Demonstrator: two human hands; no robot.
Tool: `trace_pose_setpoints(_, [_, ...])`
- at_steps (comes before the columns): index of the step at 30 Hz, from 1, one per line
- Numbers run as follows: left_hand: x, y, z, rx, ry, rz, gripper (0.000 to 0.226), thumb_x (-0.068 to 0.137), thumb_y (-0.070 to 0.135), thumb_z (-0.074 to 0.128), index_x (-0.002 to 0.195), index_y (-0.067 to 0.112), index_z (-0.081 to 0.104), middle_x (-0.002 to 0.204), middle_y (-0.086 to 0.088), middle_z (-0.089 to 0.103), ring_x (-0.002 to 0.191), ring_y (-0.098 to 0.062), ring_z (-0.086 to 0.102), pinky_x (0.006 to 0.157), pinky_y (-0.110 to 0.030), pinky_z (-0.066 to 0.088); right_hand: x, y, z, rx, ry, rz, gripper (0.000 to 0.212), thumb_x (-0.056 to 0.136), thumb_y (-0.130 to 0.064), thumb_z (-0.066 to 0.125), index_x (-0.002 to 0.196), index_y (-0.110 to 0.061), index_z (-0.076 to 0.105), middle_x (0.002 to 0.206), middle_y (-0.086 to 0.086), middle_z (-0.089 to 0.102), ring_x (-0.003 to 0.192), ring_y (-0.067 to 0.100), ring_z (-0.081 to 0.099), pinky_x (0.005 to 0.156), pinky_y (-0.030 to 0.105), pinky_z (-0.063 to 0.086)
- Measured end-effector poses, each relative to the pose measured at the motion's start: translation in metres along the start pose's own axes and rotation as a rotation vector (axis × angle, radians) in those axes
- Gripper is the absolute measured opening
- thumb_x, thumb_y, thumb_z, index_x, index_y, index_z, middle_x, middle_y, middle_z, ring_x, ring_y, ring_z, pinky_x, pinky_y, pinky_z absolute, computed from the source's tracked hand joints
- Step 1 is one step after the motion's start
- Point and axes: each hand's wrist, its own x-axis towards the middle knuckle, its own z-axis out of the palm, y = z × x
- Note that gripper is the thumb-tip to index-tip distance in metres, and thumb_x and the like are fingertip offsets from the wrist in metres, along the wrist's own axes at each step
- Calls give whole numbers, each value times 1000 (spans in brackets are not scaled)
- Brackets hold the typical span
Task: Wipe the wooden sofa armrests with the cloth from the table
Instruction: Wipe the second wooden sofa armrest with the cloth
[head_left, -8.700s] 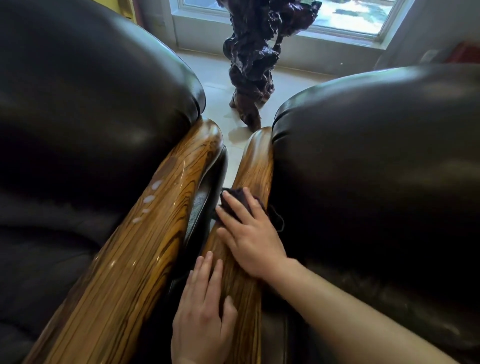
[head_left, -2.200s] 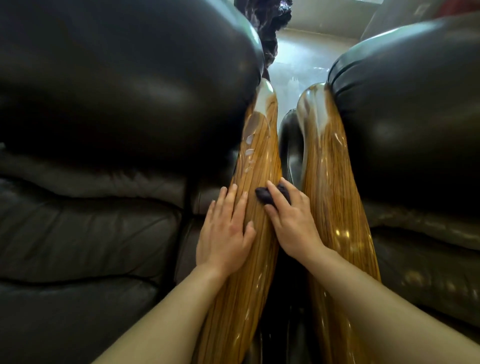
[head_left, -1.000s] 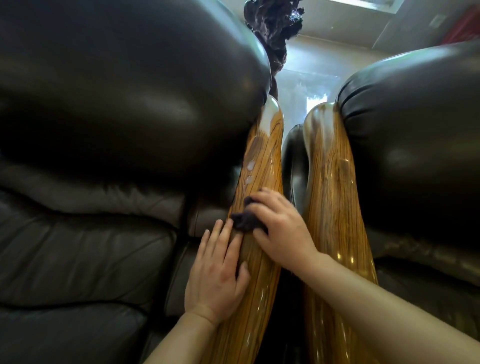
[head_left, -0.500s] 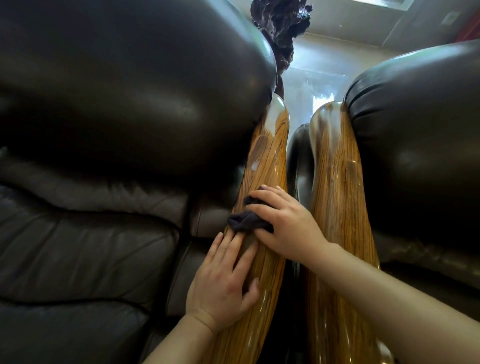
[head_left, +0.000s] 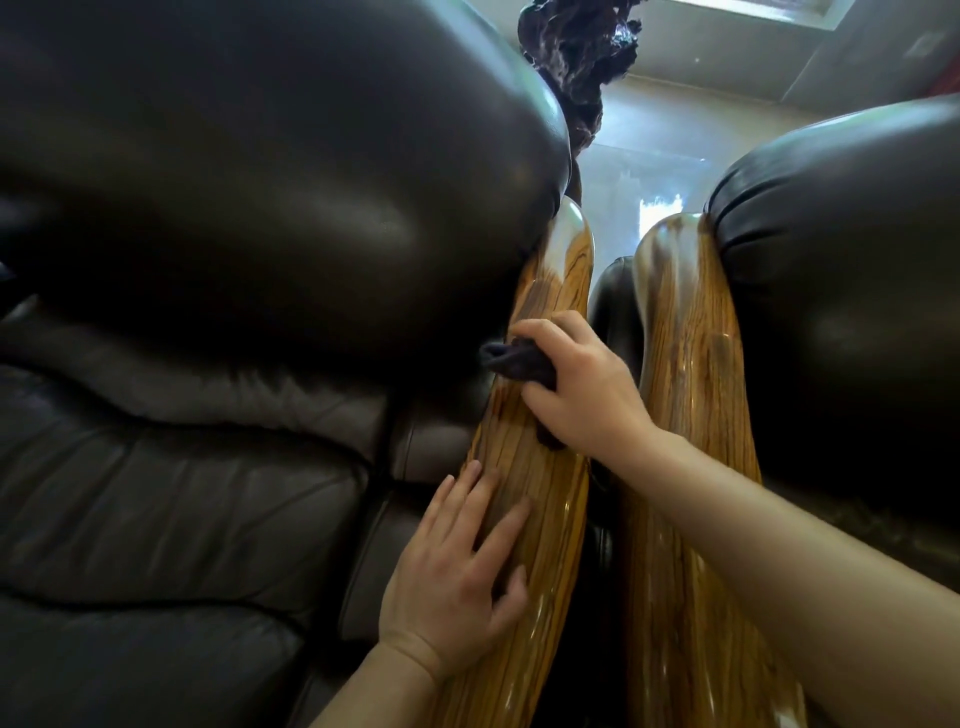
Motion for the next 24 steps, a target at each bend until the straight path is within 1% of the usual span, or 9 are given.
trace_pose_setpoints(2, [0, 0, 0, 0, 6, 2, 54, 89, 41, 54, 140, 26, 49, 153, -11, 39, 149, -25, 19, 119, -48, 25, -6, -6, 7, -124, -153, -135, 50, 88, -34, 63, 137, -32, 51, 144, -7, 45, 128, 19, 50, 100, 35, 46])
trace_pose_setpoints(5, [1, -1, 0, 4, 21, -17, 50, 88, 40, 53, 136, 25, 53, 152, -13, 39, 148, -26, 22, 119, -48, 25, -25, 1, 7, -245, -304, -249, 41, 92, -40, 62, 131, -30, 59, 146, -4, 48, 138, 21, 40, 114, 42, 34])
trace_pose_setpoints(8, [2, -2, -1, -27, 54, -40, 50, 88, 38, 54, 136, 23, 54, 152, -13, 40, 149, -26, 20, 120, -44, 20, -27, 19, -1, -251, -180, -215, 29, 88, -27, 67, 117, -21, 69, 131, -1, 58, 124, 21, 47, 105, 39, 42])
trace_pose_setpoints(11, [1, -2, 0, -34, 72, -43, 52, 88, 36, 54, 138, 23, 54, 152, -12, 40, 149, -25, 21, 118, -46, 25, 4, 29, -1, -162, 6, 20, 24, 86, -18, 69, 109, -17, 71, 120, 0, 61, 112, 20, 51, 93, 34, 44])
trace_pose_setpoints(14, [1, -1, -1, -46, 77, -52, 53, 87, 35, 55, 139, 24, 53, 152, -10, 39, 149, -23, 20, 115, -46, 30, 45, 30, 6, -65, 105, 185, 23, 89, -19, 65, 112, -19, 68, 117, 0, 58, 109, 21, 52, 88, 30, 41])
trace_pose_setpoints(16, [1, -1, -1, -52, 73, -58, 53, 87, 35, 55, 139, 26, 52, 153, -8, 37, 149, -23, 20, 113, -47, 34, 59, 30, 11, -111, 55, 203, 29, 92, -24, 61, 121, -21, 64, 131, 1, 54, 123, 25, 47, 98, 36, 42])
trace_pose_setpoints(19, [1, -1, 0, -47, 65, -56, 54, 86, 35, 55, 139, 26, 51, 153, -9, 38, 149, -23, 21, 110, -48, 38, 54, 34, 11, -132, -57, 179, 39, 95, -23, 56, 134, -22, 60, 154, -3, 41, 145, 24, 28, 116, 39, 25])
trace_pose_setpoints(21, [1, -1, -1, -47, 57, -58, 54, 86, 34, 55, 139, 26, 51, 153, -10, 39, 148, -25, 23, 107, -50, 42, 34, 32, 7, -110, -97, 140, 45, 94, -18, 56, 139, -22, 58, 157, -5, 40, 150, 20, 22, 121, 36, 16])
trace_pose_setpoints(24, [0, -2, -1, -47, 47, -52, 55, 86, 34, 55, 140, 26, 49, 154, -10, 37, 148, -26, 23, 104, -51, 45, -12, 19, 4, -108, -163, 56, 49, 89, -13, 57, 137, -24, 59, 156, -8, 42, 151, 16, 21, 124, 37, 14])
